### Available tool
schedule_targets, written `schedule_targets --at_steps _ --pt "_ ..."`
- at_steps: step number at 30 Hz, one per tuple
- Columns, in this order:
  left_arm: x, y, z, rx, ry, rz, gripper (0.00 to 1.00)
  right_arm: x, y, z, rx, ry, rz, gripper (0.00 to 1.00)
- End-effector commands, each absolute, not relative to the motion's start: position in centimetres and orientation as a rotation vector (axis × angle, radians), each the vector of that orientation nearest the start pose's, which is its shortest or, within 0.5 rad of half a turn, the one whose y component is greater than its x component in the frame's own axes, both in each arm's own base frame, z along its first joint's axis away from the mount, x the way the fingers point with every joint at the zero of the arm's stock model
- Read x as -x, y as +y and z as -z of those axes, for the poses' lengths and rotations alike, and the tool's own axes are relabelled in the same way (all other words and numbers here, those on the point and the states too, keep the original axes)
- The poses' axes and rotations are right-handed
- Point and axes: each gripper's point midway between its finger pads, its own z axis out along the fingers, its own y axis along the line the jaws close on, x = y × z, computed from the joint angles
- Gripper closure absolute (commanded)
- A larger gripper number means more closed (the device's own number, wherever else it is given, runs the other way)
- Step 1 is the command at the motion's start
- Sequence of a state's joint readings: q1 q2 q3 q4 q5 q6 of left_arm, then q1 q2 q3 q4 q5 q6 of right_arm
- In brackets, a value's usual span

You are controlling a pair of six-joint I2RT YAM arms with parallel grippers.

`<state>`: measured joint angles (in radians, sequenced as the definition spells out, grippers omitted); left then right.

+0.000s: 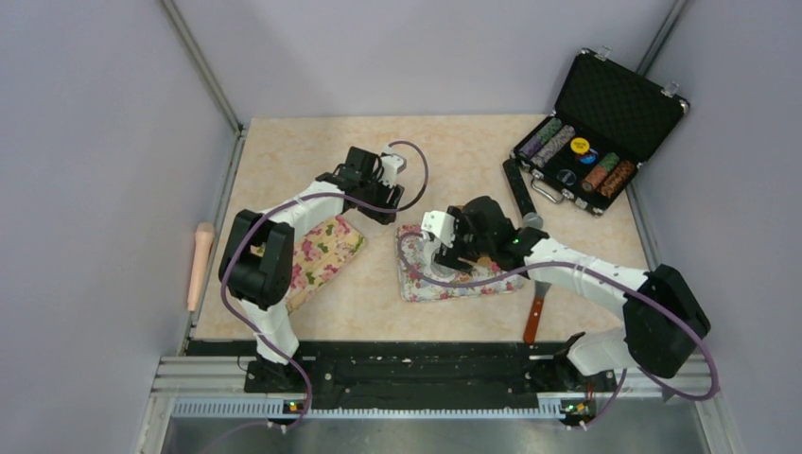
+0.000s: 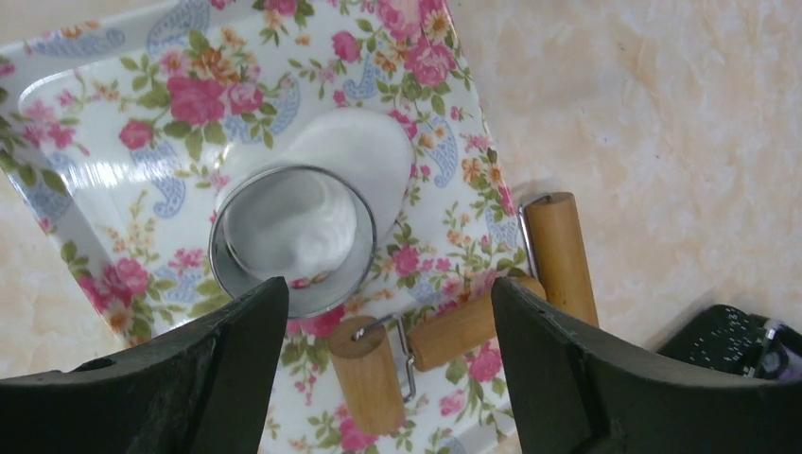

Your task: Roll out the dumpling wrappers from the dough

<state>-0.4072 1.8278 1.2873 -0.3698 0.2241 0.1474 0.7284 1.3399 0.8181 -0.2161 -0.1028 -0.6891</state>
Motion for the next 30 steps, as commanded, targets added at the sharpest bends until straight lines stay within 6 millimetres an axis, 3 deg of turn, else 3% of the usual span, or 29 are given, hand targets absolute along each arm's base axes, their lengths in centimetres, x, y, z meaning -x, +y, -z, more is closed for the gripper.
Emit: schedule_targets --at_steps 1,4,7,11,30 --pt "-40.2 -21.1 -9.8 -0.754 2.293 0.414 0.37 -28.4 25.4 -11.0 1.422 1.826 -0.246 0.17" --pt "-40.2 -21.0 -9.8 -0.754 2.294 0.408 0.37 -28.3 25.9 -10.8 1.415 1.878 -0.295 0.06" --pt "-40.2 -20.9 -9.9 -0.751 2.292 0.405 0.36 -28.5 26.6 -11.6 1.381 1.923 -0.358 0.01" --pt "-40.1 -20.9 -10.1 -0.751 2.285 0.407 0.37 -28.6 27.2 -11.7 1.340 1.957 -0.410 0.01" --pt "-40.0 -20.9 -10.1 -0.747 2.287 0.409 0.37 -27.4 26.4 -7.6 1.369 2.075 -0.420 0.01"
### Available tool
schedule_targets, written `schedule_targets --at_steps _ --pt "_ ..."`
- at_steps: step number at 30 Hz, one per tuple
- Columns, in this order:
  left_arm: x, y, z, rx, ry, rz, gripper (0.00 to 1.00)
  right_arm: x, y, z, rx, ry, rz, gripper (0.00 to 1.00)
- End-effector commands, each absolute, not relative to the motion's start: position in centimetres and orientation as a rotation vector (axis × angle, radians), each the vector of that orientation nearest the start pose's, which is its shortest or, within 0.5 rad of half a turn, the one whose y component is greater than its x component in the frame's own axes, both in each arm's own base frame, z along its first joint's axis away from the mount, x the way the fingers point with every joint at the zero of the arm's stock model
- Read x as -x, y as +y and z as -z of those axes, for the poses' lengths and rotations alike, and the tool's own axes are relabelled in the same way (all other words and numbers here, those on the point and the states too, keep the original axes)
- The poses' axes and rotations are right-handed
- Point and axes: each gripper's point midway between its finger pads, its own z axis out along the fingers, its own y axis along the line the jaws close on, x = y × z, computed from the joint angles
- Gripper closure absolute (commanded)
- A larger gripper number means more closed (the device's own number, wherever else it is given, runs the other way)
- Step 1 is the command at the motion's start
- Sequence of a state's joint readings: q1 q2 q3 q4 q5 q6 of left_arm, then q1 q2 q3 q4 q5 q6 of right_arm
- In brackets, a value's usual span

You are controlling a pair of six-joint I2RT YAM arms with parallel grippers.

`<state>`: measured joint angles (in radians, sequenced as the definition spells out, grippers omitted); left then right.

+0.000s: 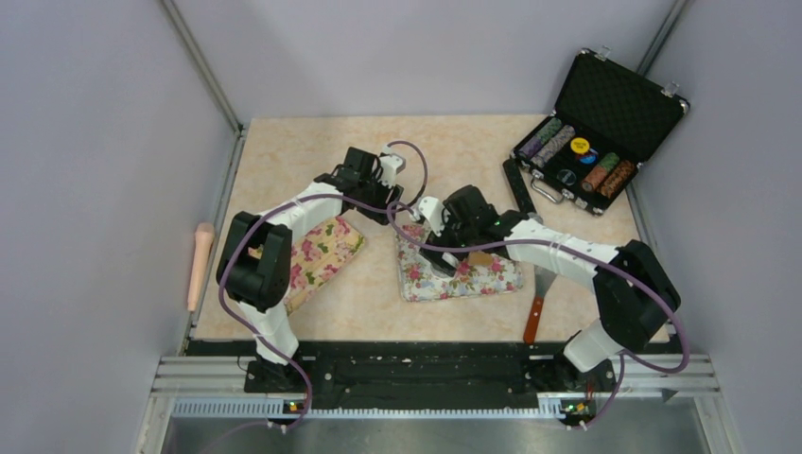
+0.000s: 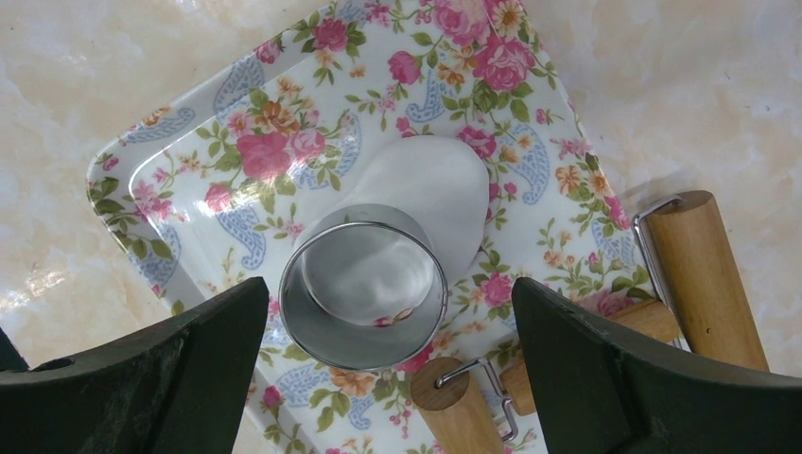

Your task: Roll out the dumpling wrappers from the dough

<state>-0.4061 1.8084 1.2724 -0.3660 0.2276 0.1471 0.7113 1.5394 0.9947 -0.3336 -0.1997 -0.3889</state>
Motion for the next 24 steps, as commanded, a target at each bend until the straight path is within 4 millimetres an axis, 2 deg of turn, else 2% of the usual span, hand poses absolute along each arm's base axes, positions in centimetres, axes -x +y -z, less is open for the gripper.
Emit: schedule_targets --at_steps 1,10,18,24 --pt "-40.1 -20.8 -10.1 -0.746 2.286 0.408 0.37 -27.3 26.4 -7.4 1.378 2.080 -0.425 0.01" --pt "-40.0 -20.8 -10.0 -0.748 2.289 0.413 0.36 -26.9 26.2 -6.1 1.415 2.110 -0.427 0.02" --pt "-40.0 -20.8 -10.0 -0.745 2.291 0.413 0.36 -26.6 26.2 -6.1 1.450 2.090 -0.426 0.20" --pt "-40.1 -20.7 -10.0 -0.745 2.290 0.413 0.37 -26.1 26.3 -6.2 1.486 2.068 -0.440 0.28"
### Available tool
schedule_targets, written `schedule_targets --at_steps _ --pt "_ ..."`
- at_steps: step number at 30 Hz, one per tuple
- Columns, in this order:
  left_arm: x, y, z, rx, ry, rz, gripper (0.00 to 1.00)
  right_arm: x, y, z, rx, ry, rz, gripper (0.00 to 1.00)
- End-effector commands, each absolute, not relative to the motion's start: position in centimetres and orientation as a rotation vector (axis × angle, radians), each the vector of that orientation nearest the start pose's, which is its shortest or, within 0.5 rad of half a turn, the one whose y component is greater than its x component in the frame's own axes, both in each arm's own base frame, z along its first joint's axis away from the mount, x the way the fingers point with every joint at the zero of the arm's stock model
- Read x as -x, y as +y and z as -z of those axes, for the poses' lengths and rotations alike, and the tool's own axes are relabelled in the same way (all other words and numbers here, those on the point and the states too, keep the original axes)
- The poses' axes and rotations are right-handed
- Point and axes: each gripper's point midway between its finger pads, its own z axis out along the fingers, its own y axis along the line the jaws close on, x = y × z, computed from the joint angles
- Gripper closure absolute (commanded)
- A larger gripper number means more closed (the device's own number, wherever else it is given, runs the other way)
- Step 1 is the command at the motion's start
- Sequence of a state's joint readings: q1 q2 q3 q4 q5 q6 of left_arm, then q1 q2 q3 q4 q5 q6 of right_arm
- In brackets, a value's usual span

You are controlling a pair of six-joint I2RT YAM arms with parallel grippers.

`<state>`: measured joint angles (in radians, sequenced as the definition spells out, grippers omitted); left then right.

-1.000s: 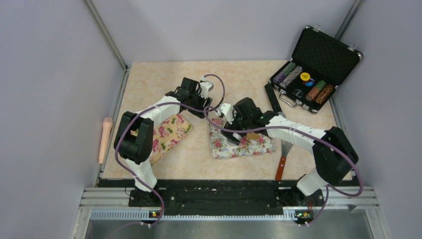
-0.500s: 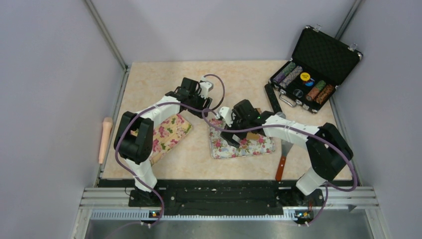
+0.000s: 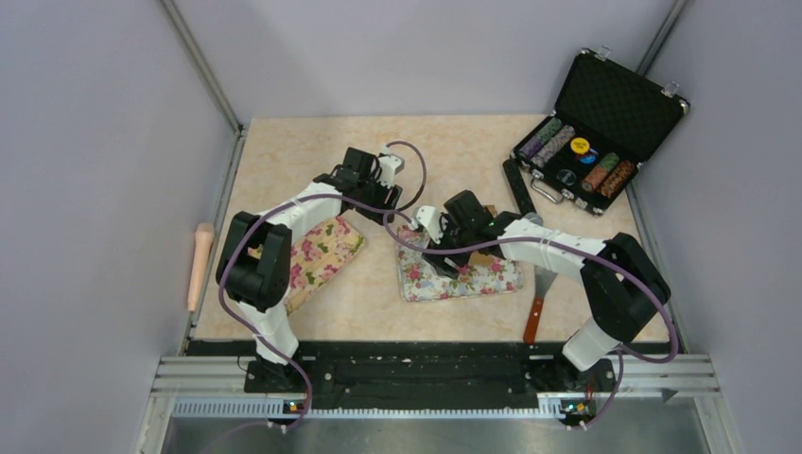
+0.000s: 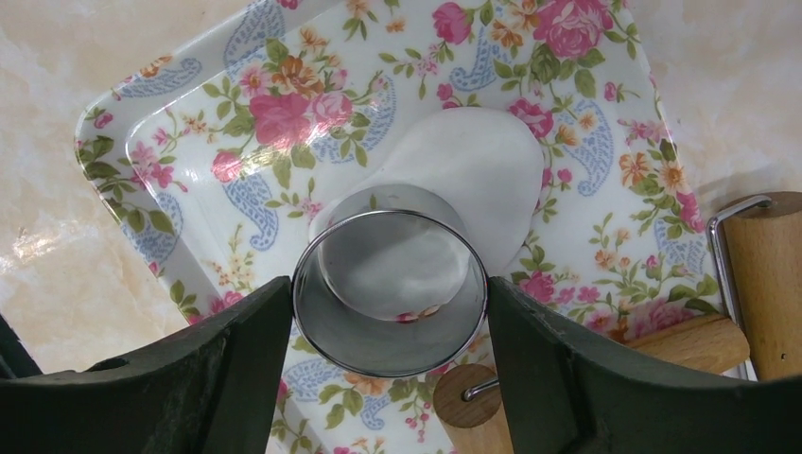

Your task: Roll out the dumpling wrappers from the dough

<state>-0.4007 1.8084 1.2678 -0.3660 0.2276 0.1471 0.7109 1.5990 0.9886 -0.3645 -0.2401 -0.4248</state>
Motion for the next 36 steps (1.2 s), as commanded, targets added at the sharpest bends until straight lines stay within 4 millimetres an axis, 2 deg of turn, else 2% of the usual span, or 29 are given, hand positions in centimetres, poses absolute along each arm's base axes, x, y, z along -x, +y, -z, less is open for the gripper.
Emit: schedule_targets --at_steps 1,16,26,36 --pt "-40.1 -20.7 -10.0 -0.743 2.291 0.413 0.37 -26.0 26.4 -6.1 1.494 2.063 -0.439 0.29" --pt "-40.1 -20.6 -9.8 -0.742 2.297 0.415 0.37 -25.2 26.7 -5.2 1.590 2.022 -0.379 0.46" --pt "-40.1 -20.6 -10.0 -0.742 2.291 0.417 0.37 -24.9 26.5 -3.9 1.636 2.034 -0.345 0.47" --pt "-40.1 -20.5 -10.3 -0.737 2.285 0.421 0.37 -24.5 26.0 -2.4 1.637 2.131 -0.413 0.51"
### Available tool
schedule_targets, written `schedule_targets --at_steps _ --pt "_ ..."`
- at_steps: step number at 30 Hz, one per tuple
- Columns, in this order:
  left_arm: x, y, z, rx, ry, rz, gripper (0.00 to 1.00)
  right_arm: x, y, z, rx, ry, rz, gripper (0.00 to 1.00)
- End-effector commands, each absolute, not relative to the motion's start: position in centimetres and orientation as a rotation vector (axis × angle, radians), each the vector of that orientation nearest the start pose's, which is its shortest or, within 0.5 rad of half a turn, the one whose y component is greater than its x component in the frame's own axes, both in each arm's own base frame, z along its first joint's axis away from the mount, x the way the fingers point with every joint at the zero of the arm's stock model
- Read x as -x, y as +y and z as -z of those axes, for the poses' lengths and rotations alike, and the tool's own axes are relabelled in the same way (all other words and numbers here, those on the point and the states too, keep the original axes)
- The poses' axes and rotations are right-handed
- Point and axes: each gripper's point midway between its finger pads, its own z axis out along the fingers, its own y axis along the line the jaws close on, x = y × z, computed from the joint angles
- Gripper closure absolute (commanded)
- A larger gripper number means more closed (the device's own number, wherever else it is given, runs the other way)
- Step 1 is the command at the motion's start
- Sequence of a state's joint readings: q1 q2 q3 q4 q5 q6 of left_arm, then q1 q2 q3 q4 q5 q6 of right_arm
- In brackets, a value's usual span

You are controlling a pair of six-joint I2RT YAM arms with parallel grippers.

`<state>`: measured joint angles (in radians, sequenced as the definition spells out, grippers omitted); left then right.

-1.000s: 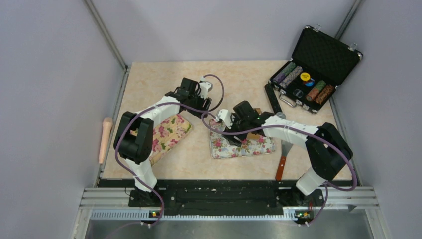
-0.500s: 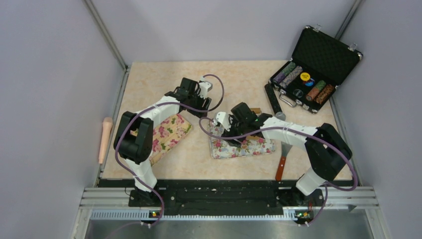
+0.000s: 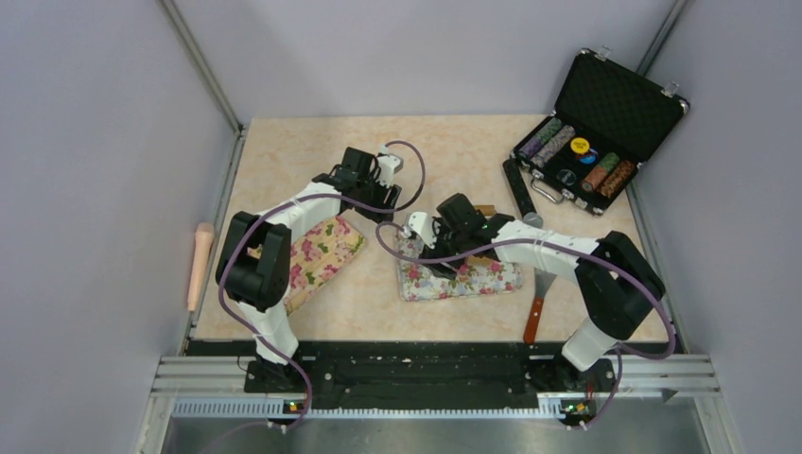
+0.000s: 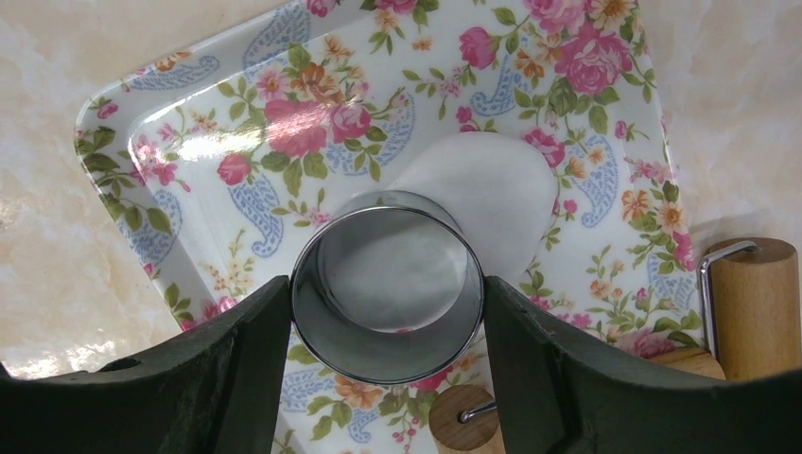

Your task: Roll out the dumpling wrappers from the dough

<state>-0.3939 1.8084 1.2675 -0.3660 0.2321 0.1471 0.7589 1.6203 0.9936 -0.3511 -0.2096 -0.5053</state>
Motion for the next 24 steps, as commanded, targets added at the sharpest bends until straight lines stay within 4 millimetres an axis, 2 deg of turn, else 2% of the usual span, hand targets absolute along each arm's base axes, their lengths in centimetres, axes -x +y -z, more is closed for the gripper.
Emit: schedule_targets --at_steps 1,10,24 --pt "-40.0 -20.5 -10.3 -0.737 2.286 0.422 0.37 -24.5 25.9 -2.3 1.633 2.141 -0.419 0.51" --pt "-40.0 -20.5 -10.4 -0.734 2.283 0.429 0.37 -24.1 25.3 -1.0 1.653 2.208 -0.426 0.53" --pt "-40.0 -20.4 -10.7 -0.725 2.277 0.436 0.37 -25.4 22.4 0.1 1.557 2.375 -0.226 0.58"
